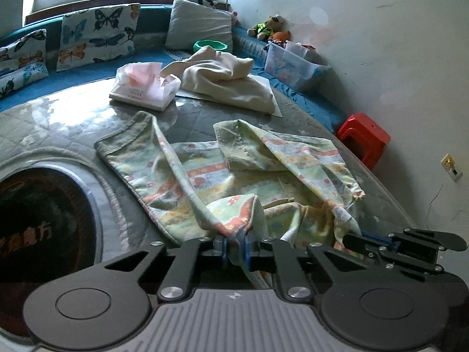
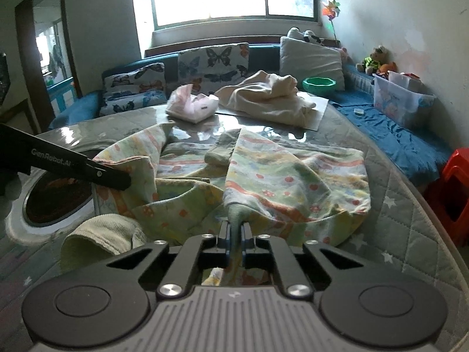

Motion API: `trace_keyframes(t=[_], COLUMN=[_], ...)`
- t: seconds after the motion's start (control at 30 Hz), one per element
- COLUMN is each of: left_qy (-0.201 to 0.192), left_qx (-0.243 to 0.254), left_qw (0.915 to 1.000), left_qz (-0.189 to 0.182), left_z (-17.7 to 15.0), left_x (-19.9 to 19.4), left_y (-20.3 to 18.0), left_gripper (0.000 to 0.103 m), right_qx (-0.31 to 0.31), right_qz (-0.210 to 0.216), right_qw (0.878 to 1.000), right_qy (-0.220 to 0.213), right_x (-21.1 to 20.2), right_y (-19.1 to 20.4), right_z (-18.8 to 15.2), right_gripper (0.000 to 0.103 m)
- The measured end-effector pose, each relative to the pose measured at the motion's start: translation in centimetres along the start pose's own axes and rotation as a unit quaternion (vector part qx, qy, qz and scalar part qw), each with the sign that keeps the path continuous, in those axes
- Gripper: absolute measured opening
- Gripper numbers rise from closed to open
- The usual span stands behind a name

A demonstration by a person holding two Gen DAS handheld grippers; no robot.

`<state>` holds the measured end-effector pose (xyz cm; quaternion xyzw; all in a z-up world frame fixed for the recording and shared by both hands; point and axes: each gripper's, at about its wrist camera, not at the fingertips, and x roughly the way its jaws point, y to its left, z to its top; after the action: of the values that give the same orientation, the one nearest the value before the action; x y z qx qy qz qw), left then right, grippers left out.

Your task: Fold clothes

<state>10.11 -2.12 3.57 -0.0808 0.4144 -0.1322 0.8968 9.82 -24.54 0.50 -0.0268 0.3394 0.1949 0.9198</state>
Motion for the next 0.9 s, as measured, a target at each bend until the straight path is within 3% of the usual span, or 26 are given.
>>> trace_keyframes(t=[0.4, 0.5, 0.57, 0.63, 0.77, 0.9], left_qy=[0.008, 0.020, 0.032, 0.045, 0.068, 0.086], left_qx=[0.009, 0.014, 0.014, 0.013, -0.004, -0.015], left_qw=[0.9998, 0.9995, 0.9992, 0.9987, 0.9974, 0.9959], left_qz=[-0.016, -0.019, -0.020, -0.021, -0.024, -0.025], left_z=[-5.7, -7.8, -9.1, -10.3, -12.3, -13.2], left_x=[-5.9, -7.1, -7.7, -8.0, -8.4, -8.4], left_y=[1.8, 2.3, 2.7, 3.2, 4.1, 4.7], left_gripper=[0.010, 0.010, 0.010, 0.010, 0.010, 0.012], right_qx=[-0.080, -0.081, -0.085, -0.088, -0.098, -0.100], right_qz=[0.065, 0.079, 0.080, 0.079, 0.081, 0.072], right_qw=[0.994, 0.993, 0.993, 0.993, 0.992, 0.992], right_qy=[0.020, 0.023, 0.018, 0.014, 0.017, 0.019], right_x=[-6.0, -6.6, -6.5, -6.2, -3.8, 0.1], right_y=[4.2, 5.0, 5.4, 5.8, 6.4, 6.6], right_z=[-2.0, -1.9, -1.7, -1.3, 0.2, 2.3], right_gripper=[0.004, 0.009, 0.020, 0.039, 0.039, 0.049])
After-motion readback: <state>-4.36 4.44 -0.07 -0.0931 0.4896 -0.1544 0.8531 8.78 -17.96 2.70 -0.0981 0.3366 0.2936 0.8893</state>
